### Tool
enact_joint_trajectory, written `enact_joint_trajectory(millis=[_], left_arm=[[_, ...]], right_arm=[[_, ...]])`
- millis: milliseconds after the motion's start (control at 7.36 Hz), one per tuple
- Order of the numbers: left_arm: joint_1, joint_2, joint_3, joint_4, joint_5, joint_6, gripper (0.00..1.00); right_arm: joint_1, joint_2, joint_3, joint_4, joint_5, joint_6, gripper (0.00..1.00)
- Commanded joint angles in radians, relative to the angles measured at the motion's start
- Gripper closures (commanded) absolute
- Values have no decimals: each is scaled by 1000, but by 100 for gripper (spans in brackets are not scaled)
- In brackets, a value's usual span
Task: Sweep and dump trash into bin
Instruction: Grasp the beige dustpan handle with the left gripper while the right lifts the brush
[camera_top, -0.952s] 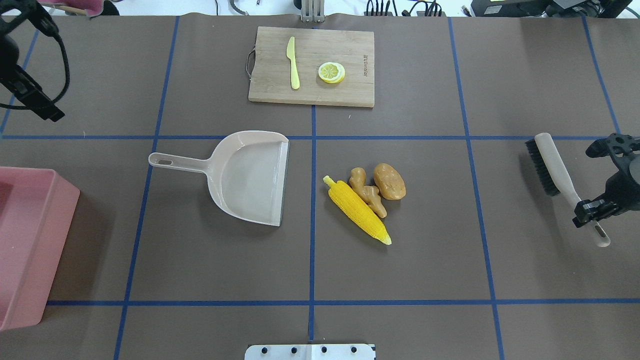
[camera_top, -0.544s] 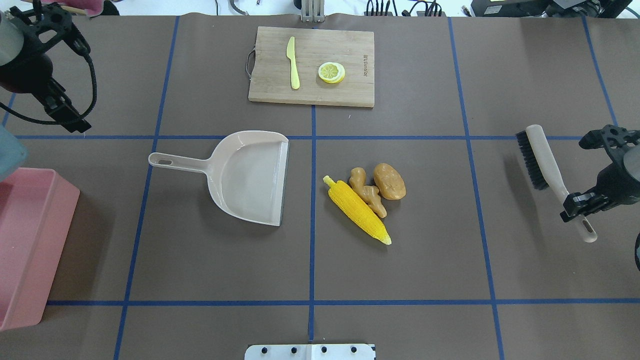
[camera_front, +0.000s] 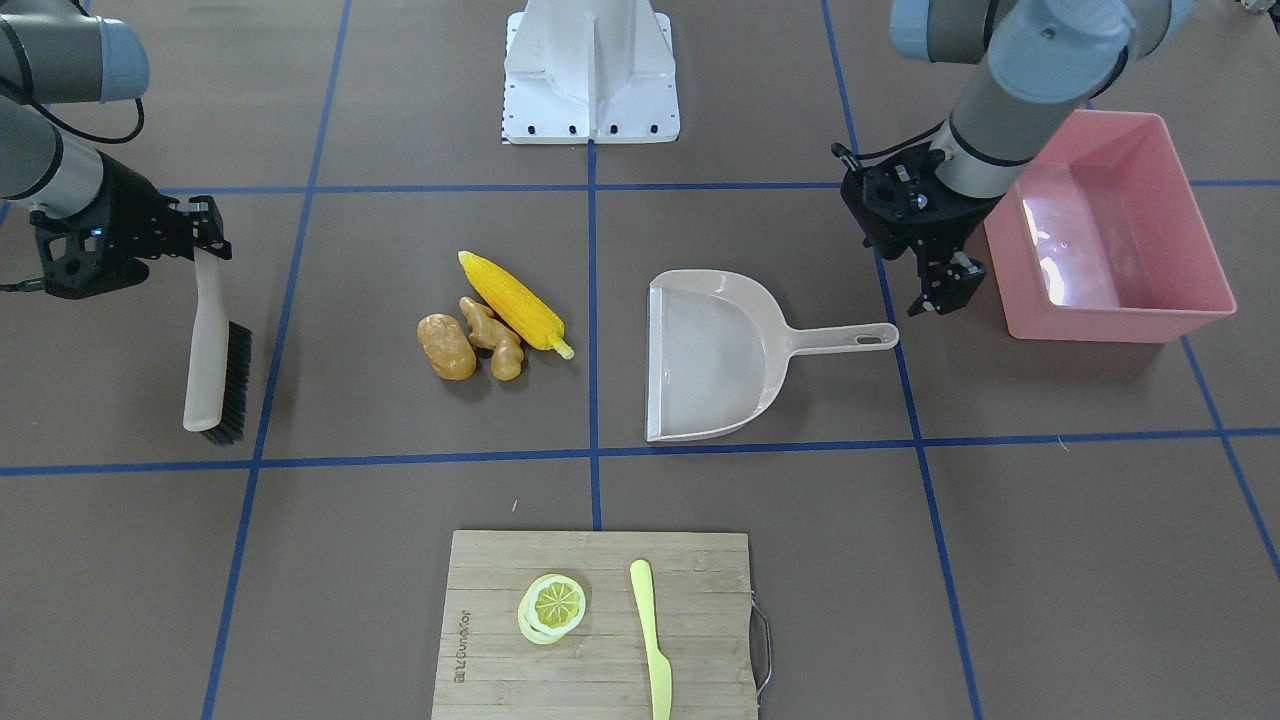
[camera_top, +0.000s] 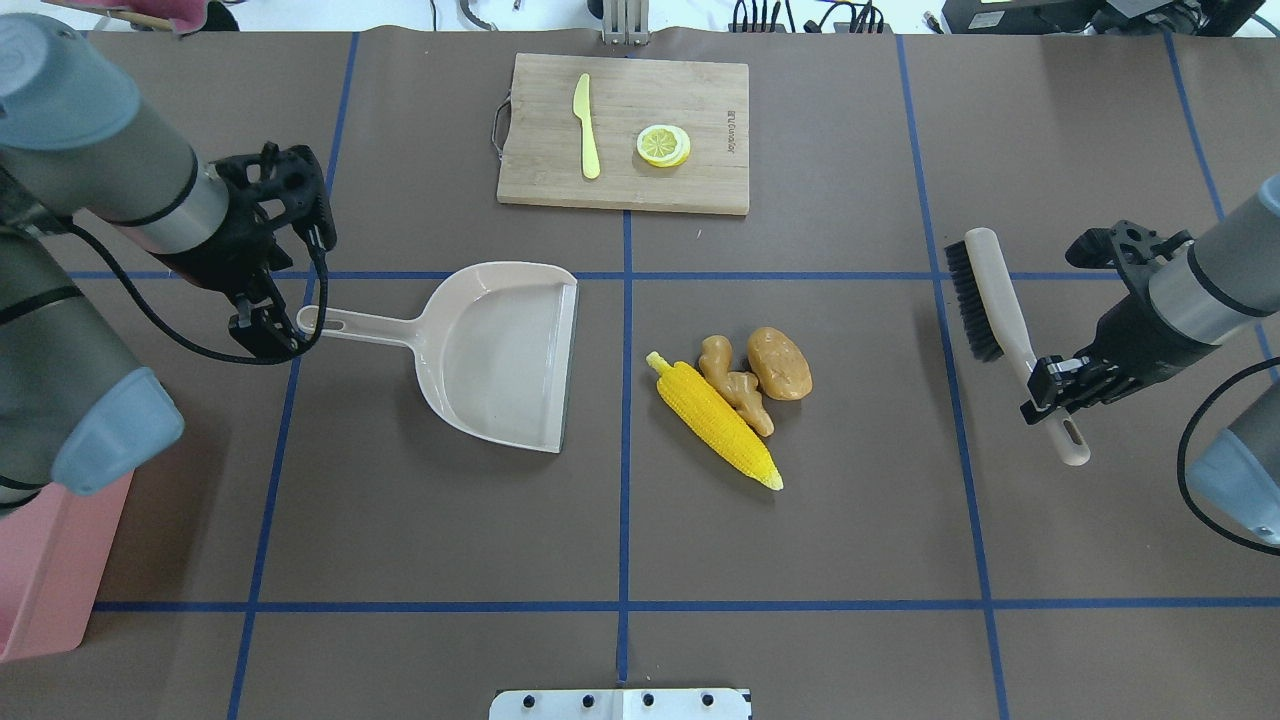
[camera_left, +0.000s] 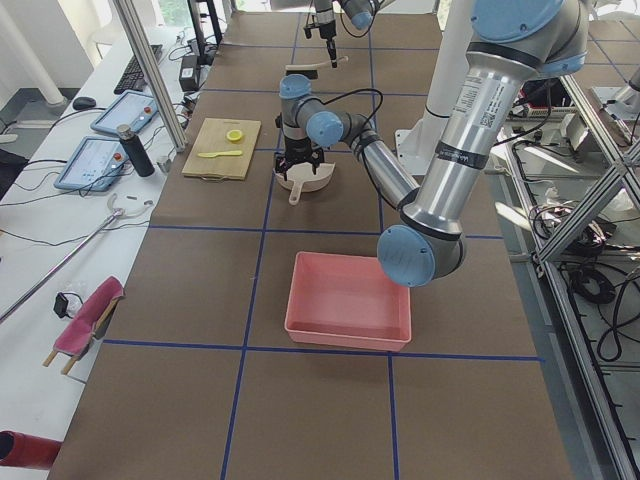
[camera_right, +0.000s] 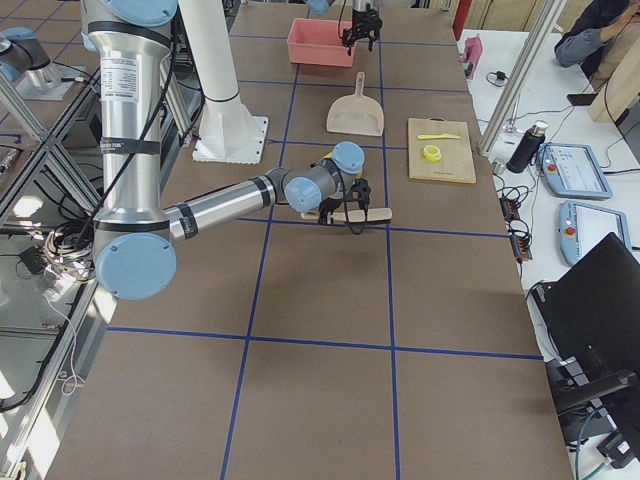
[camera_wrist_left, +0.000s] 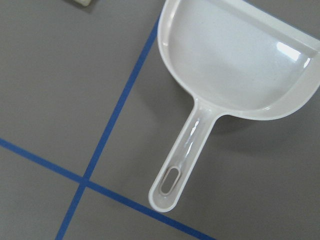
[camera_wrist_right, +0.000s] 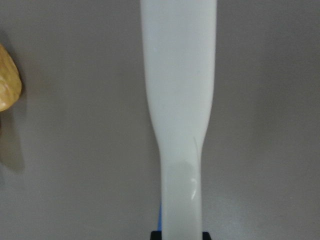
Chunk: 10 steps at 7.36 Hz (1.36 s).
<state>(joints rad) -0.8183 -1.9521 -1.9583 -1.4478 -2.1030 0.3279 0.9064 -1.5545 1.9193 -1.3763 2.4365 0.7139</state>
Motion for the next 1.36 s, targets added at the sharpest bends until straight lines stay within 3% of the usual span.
enact_joint_trajectory(millis=[0, 408, 816, 1088, 1224], left_arm=[[65, -18, 24, -11, 53, 72, 1], [67, -57, 151, -66, 58, 168, 1], [67, -77, 215, -86, 55, 172, 1], [67, -90, 277, -146, 55, 172, 1], [68, -90, 280, -146, 55, 172, 1]], right_arm=[[-18, 37, 4, -1, 7, 73, 100], [-20, 88, 61, -1, 102, 182, 100], [-15, 181, 94, 0, 116, 183, 100], [-11, 162, 136, 0, 134, 237, 100], [-12, 121, 144, 61, 137, 248, 100]])
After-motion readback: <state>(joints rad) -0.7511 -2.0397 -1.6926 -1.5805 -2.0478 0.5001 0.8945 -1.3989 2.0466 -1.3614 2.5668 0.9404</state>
